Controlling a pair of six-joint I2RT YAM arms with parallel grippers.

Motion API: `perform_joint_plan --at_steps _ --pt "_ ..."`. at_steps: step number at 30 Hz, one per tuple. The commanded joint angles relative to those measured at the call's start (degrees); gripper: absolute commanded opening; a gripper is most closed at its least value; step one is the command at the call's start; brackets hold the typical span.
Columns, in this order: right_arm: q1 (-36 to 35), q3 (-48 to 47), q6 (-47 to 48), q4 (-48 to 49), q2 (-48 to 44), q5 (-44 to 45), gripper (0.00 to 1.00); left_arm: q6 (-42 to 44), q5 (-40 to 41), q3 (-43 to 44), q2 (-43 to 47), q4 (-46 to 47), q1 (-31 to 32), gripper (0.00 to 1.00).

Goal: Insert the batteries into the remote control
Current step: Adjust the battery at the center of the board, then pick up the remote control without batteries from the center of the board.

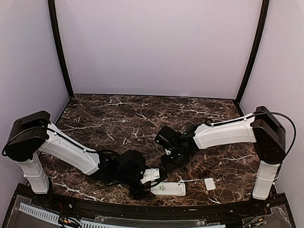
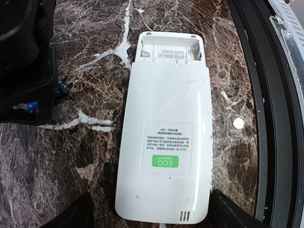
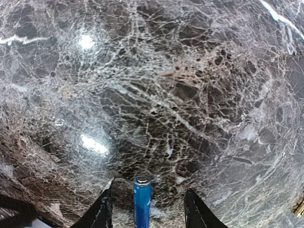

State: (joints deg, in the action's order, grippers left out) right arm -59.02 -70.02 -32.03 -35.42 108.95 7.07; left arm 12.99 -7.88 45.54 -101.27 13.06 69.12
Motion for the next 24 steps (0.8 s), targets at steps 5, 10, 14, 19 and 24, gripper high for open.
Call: perform_joint_plan --at_steps 5,10,14,19,24 --pt "-2.9 4.2 -2.2 -2.7 2.2 2.0 0.39 -0.2 -2.6 2.5 -3.3 -2.2 0.2 0.72" --pt "-3.6 5.3 -2.0 -1.1 1.4 1.2 0.23 -1.4 -2.4 2.5 -3.5 -4.1 0.2 0.49" --pt "-3.7 6.5 -2.4 0.2 0.4 0.1 0.06 -3.3 -1.1 1.0 -2.1 -6.3 0.2 0.32" --pt "-3.7 7.1 -3.1 0.1 -0.4 -0.5 0.00 -7.9 1.3 -2.0 2.6 -8.8 0.2 0.11" --pt "-3.1 5.1 -2.5 -1.1 -0.9 -1.2 0.00 -14.7 4.0 -4.3 6.0 -12.4 0.2 0.02"
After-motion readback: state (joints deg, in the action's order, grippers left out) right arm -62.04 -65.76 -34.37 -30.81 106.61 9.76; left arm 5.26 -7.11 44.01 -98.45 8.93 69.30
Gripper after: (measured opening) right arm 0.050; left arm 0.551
